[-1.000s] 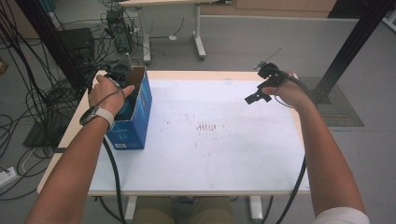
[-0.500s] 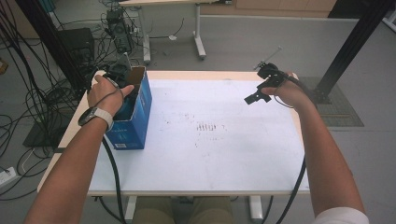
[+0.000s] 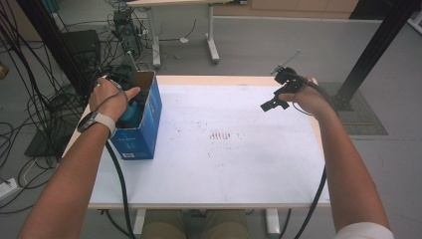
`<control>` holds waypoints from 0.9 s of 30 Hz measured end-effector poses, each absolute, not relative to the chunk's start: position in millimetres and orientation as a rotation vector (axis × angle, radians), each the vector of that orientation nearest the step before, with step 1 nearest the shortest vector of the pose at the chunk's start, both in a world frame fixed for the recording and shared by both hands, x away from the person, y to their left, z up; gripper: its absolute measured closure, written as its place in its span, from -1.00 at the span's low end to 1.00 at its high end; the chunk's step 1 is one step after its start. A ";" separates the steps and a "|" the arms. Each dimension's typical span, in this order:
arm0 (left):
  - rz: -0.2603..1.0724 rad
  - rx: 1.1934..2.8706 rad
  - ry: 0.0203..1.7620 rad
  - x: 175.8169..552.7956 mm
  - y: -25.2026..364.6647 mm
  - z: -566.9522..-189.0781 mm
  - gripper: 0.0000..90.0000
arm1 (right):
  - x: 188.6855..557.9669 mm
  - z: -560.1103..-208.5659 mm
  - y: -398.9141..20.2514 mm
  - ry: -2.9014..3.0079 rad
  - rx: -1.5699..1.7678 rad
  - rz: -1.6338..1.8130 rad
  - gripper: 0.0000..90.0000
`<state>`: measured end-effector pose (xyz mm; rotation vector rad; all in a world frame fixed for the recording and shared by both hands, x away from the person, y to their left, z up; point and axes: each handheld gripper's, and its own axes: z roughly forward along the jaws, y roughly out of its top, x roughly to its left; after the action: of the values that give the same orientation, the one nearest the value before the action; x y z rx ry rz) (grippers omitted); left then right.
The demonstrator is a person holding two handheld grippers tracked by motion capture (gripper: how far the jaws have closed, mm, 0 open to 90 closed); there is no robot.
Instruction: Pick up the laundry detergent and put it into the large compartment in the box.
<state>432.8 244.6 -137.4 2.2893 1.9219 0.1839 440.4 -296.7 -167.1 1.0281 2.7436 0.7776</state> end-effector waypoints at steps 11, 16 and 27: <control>0.141 2.323 1.882 433.7 250.1 -131.4 -0.66 | 437.4 -165.5 -299.1 2.735 1.031 0.785 -0.76; 0.131 2.341 1.847 432.5 252.6 -120.0 -0.69 | 436.0 -164.9 -298.7 2.736 1.029 0.789 -0.76; 0.135 2.377 1.781 425.9 254.5 -97.0 -0.81 | 430.4 -162.1 -301.0 2.722 1.023 0.808 -0.76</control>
<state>425.9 254.5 -97.0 2.3770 1.7810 0.1348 430.4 -301.0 -162.1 1.0231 2.7221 0.8080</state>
